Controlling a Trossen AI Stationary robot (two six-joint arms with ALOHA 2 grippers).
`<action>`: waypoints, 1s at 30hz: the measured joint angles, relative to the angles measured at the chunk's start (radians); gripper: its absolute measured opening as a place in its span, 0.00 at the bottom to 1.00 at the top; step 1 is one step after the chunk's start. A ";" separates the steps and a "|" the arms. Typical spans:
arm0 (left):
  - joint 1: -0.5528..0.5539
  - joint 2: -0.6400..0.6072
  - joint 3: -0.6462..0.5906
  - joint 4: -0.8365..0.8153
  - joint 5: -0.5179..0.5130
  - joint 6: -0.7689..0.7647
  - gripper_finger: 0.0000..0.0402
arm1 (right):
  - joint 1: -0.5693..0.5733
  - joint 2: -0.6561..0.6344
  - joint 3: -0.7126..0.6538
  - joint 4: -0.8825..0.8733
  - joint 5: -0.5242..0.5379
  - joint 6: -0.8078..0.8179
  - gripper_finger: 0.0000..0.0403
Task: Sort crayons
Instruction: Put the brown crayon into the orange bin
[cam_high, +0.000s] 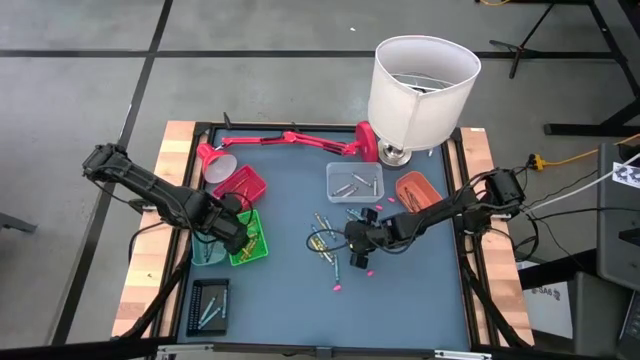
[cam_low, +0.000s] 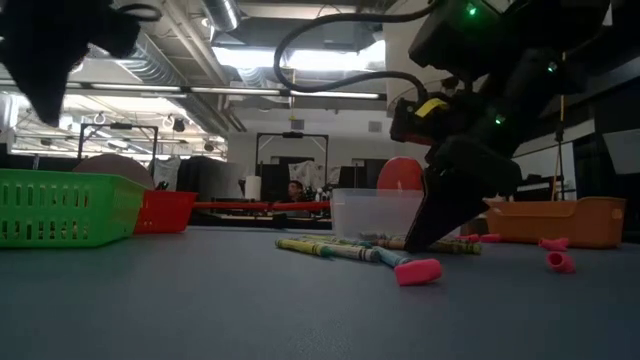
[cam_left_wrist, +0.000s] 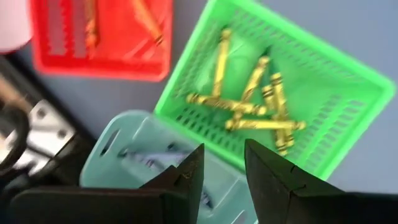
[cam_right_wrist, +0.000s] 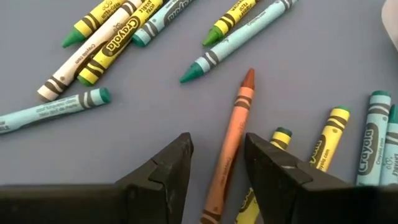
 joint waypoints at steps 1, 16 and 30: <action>0.000 0.000 0.000 0.023 -0.012 0.017 0.24 | 0.000 0.000 0.000 0.000 0.000 0.001 0.39; 0.000 0.000 0.000 0.262 -0.066 0.118 0.20 | 0.002 0.000 0.000 0.000 -0.021 0.002 0.12; 0.000 0.000 0.000 0.466 -0.345 0.402 0.20 | 0.001 -0.008 -0.003 -0.001 -0.039 0.002 0.05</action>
